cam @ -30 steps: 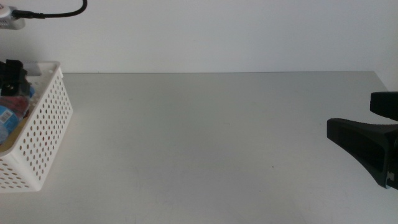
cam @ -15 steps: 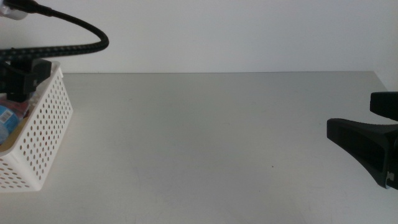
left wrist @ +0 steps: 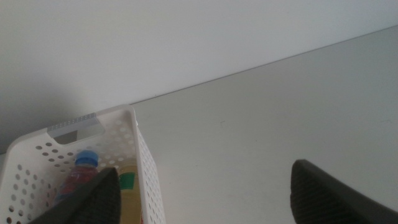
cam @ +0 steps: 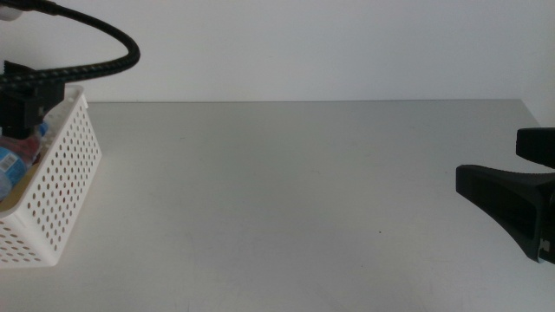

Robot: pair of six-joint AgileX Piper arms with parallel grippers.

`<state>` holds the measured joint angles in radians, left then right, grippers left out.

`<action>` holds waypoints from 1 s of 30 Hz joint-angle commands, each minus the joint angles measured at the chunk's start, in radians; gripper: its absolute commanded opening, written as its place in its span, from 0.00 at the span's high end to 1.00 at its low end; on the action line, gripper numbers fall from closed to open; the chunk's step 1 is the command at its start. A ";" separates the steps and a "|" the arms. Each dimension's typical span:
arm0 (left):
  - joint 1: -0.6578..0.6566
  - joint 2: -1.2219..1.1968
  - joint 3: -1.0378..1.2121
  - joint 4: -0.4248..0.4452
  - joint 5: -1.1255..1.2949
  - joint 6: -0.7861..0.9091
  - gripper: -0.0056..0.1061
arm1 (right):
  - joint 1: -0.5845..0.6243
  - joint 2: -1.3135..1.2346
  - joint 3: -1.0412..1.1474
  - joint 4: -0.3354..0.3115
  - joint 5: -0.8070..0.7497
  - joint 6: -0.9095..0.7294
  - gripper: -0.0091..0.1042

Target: Use arms to grab the bottles and put them into the dustbin to the left of the table.

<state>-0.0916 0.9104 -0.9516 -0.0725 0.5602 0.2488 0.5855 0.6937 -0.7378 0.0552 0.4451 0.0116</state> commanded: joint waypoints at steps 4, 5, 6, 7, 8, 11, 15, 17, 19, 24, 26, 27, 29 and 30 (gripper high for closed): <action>-0.006 -0.007 -0.028 -0.011 -0.072 -0.015 0.11 | -0.022 -0.036 -0.027 -0.009 -0.070 -0.012 0.27; -0.006 -0.007 -0.028 -0.011 -0.072 -0.015 0.11 | -0.042 -0.051 -0.019 -0.009 -0.074 -0.012 0.27; -0.006 -0.007 -0.026 -0.013 -0.072 -0.015 0.11 | -0.063 -0.066 -0.010 -0.011 -0.074 -0.012 0.27; -0.006 -0.007 -0.019 -0.013 -0.073 -0.015 0.11 | -0.094 -0.082 0.006 -0.015 -0.074 -0.012 0.27; -0.006 -0.008 -0.015 -0.013 -0.073 -0.015 0.11 | -0.131 -0.099 0.025 -0.016 -0.074 -0.012 0.27; -0.006 -0.058 0.040 -0.038 -0.099 -0.015 0.11 | -0.252 -0.153 0.098 -0.042 -0.074 -0.012 0.27; -0.006 -0.219 0.170 -0.073 -0.178 -0.015 0.11 | -0.387 -0.292 0.226 -0.076 -0.078 -0.012 0.27; -0.006 -0.297 0.242 -0.072 -0.238 -0.015 0.11 | -0.451 -0.385 0.300 -0.078 -0.079 -0.012 0.27; -0.006 -0.401 0.326 -0.072 -0.314 -0.015 0.11 | -0.510 -0.468 0.367 -0.078 -0.079 -0.012 0.27; -0.006 -0.616 0.522 -0.072 -0.489 -0.015 0.11 | -0.602 -0.641 0.510 -0.075 -0.079 -0.012 0.27; -0.006 -0.668 0.594 -0.072 -0.542 -0.015 0.11 | -0.618 -0.687 0.552 -0.075 -0.083 -0.012 0.27; -0.006 -0.695 0.632 -0.075 -0.560 -0.015 0.11 | -0.619 -0.704 0.568 -0.075 -0.089 -0.012 0.27; -0.006 -0.745 0.700 -0.091 -0.573 -0.015 0.11 | -0.619 -0.730 0.613 -0.077 -0.110 -0.012 0.27; -0.006 -0.768 0.729 -0.101 -0.572 -0.015 0.11 | -0.619 -0.729 0.633 -0.078 -0.127 -0.012 0.27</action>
<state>-0.0916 0.1601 -0.2357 -0.1465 0.0838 0.2480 -0.0257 -0.0125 -0.1010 -0.0082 0.4166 0.0116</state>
